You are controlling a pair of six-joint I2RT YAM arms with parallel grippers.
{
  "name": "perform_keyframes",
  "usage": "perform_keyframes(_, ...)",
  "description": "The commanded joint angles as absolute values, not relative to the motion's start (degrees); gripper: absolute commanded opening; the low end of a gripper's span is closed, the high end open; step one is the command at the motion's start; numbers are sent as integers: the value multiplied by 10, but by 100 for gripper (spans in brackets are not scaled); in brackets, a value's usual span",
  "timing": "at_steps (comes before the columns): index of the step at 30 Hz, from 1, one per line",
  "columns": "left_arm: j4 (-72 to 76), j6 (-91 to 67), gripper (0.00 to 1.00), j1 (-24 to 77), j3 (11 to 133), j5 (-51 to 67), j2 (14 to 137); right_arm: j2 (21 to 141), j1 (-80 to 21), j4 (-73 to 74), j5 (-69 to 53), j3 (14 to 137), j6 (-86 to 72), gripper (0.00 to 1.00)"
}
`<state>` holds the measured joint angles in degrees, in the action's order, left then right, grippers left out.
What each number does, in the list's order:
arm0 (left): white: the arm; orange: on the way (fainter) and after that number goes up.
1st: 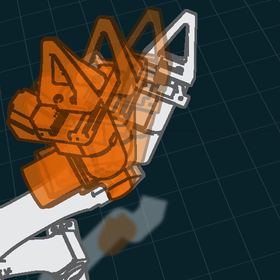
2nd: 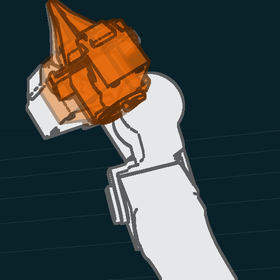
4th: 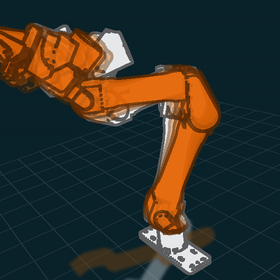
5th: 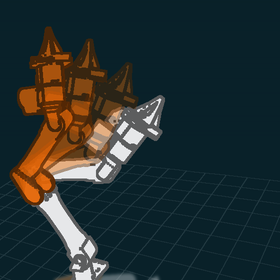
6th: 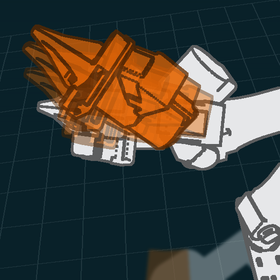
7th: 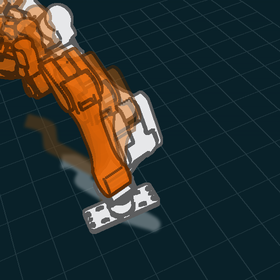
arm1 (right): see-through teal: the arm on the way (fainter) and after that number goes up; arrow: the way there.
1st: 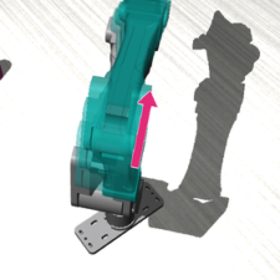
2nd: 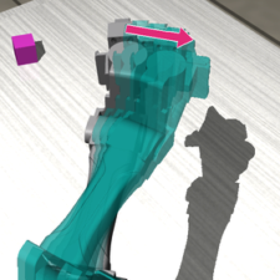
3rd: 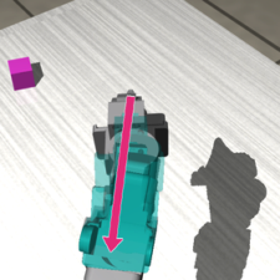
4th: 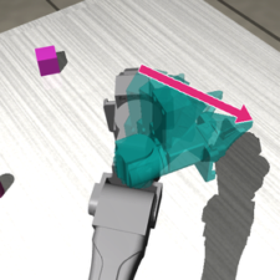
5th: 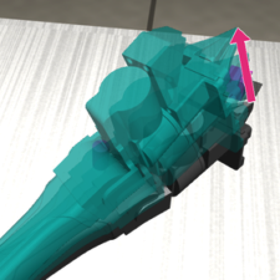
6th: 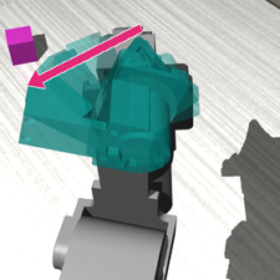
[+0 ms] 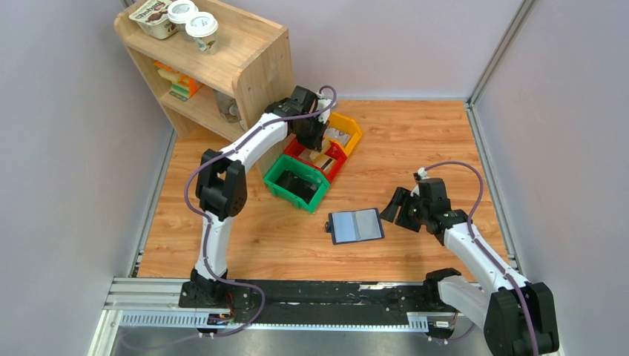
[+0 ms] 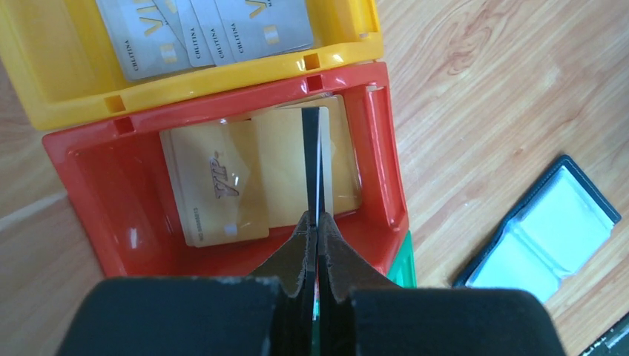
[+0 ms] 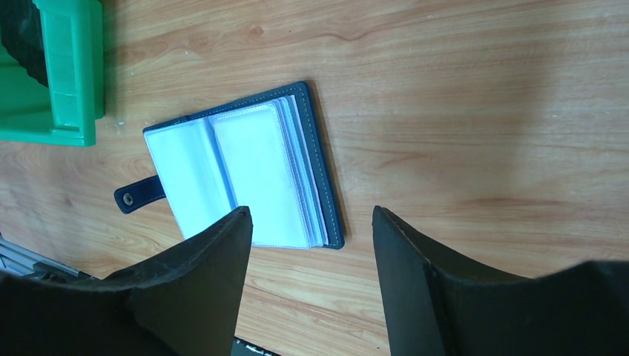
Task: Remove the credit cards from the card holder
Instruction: Place the credit card in the storage box.
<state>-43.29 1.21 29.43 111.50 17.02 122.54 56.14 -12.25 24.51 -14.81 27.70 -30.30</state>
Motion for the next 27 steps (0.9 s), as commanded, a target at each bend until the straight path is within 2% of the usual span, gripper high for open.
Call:
perform_keyframes(1,-402,18,0,287,1129,192,1241,555,-125,246,-133,294,-295,64)
perform_keyframes(12,-392,-25,0,273,1113,260,1288,571,-125,237,-131,296,-296,64)
perform_keyframes(14,-389,-39,2,270,1114,272,1296,575,-125,235,-134,298,-297,64)
perform_keyframes(16,-388,-46,12,265,1114,278,1298,577,-126,232,-136,298,-298,64)
perform_keyframes(17,-385,-48,21,265,1113,278,1296,577,-125,230,-139,298,-299,64)
perform_keyframes(18,-383,-48,26,265,1113,276,1290,576,-124,229,-141,298,-297,64)
perform_keyframes(19,-382,-48,35,265,1114,272,1287,576,-125,228,-142,297,-297,64)
perform_keyframes(21,-381,-50,43,265,1114,263,1274,575,-125,224,-146,296,-296,64)
perform_keyframes(23,-384,-54,50,265,1115,250,1259,574,-125,221,-152,295,-294,64)
perform_keyframes(27,-387,-71,55,265,1113,222,1224,577,-126,213,-162,296,-294,64)
